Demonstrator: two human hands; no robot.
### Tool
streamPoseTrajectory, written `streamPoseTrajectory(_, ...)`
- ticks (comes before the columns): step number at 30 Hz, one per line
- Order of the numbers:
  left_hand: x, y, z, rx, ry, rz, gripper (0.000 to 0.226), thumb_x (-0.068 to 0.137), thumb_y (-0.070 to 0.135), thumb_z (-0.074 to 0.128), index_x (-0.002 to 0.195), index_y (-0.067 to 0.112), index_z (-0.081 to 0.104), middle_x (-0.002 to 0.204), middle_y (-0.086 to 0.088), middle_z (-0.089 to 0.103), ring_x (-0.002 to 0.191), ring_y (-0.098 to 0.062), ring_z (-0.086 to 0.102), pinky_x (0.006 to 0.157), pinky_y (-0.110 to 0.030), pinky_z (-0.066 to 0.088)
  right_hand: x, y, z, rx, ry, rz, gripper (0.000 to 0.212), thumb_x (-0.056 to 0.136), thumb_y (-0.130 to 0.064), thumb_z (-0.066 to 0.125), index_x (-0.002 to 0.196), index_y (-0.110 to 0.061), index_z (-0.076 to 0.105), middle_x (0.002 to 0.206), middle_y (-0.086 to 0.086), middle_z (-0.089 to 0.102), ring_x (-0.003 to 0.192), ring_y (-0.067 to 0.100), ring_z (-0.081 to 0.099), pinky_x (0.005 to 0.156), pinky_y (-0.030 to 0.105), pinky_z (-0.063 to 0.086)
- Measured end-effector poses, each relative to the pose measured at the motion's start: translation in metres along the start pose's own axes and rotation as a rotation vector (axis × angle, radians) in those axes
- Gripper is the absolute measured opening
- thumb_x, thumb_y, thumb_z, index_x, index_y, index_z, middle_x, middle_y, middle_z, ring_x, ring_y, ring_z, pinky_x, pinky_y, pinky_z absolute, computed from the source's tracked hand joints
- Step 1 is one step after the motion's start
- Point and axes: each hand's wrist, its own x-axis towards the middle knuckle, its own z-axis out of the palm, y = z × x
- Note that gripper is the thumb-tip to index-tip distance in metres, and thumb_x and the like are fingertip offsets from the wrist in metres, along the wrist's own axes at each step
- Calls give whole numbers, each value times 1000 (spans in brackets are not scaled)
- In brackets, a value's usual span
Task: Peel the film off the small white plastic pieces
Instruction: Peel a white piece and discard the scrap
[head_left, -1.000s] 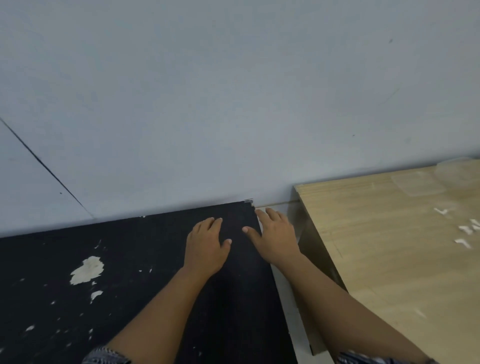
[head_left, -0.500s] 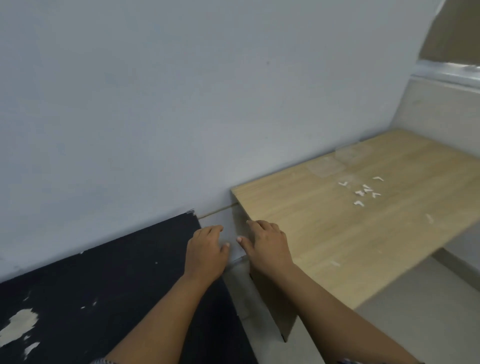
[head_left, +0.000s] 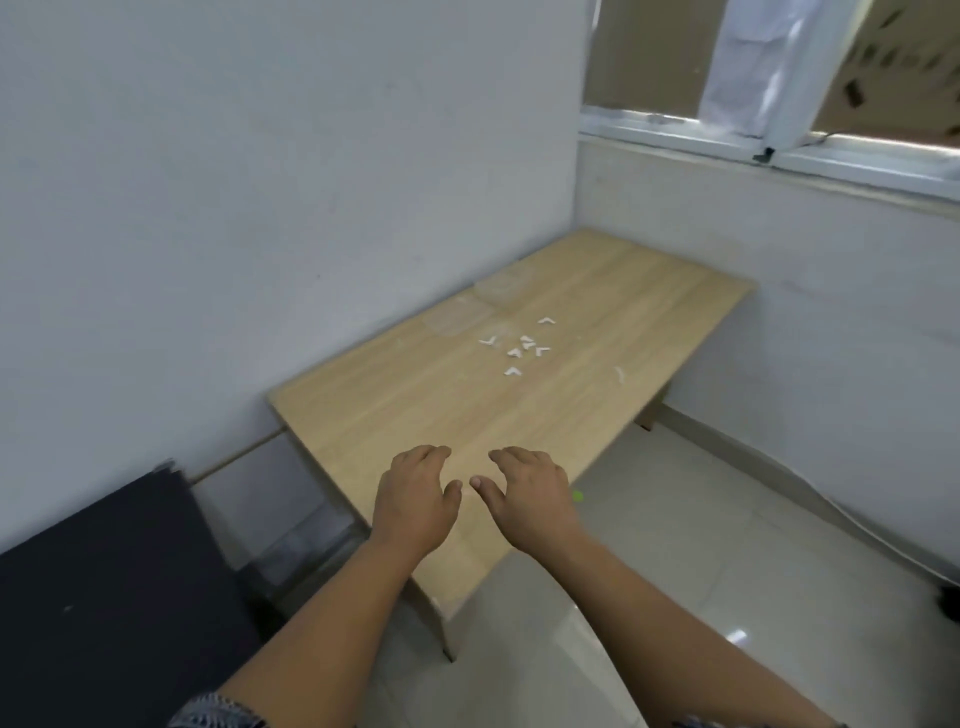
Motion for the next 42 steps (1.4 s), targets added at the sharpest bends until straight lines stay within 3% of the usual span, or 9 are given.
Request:
streamPoseTrajectory(6,17,65,39,-70,-40,34,45,93,33,58,135,17,53,138,0,53,127,-22,45,103,-34,39,-5,71,-34,-14,11,68,49,98,-50,49,133,-18,57,132,-1,61,118,28,54,94,39,42)
streamPoseTrajectory(13,47,95,69,-65,-98,44,46,94,33,56,137,18,51,139,2,52,128,-20,43,104,-33,38,14,114,-42,36,8,121,52,98,-51,46,138,-19,53,138,0,57,124,26,51,100,41,42)
streamPoseTrajectory(24,160,106,109,-87,-80,7,44,93,34,58,134,16,55,136,-1,55,124,-23,47,101,-35,40,127,168,-41,47,-11,117,50,97,-49,50,136,-18,55,136,2,59,123,27,52,99,41,42)
streamPoseTrajectory(30,231,103,116,-95,-55,-26,41,93,32,59,131,18,58,133,-1,59,124,-22,48,101,-35,41,205,182,-47,41,-34,112,41,98,-44,50,126,-16,64,120,4,68,111,25,61,94,40,46)
streamPoseTrajectory(37,287,86,136,-123,-56,-97,29,94,29,56,120,23,66,120,7,67,114,-16,55,93,-30,43,277,199,-33,99,-61,142,26,97,-36,53,97,-18,71,90,0,70,86,21,63,72,33,49)
streamPoseTrajectory(42,314,81,150,-182,-58,-186,17,92,25,55,98,24,72,99,8,71,95,-15,62,81,-32,49,320,210,-24,129,-89,146,17,95,-25,58,103,-18,71,98,0,73,92,23,65,78,36,52)
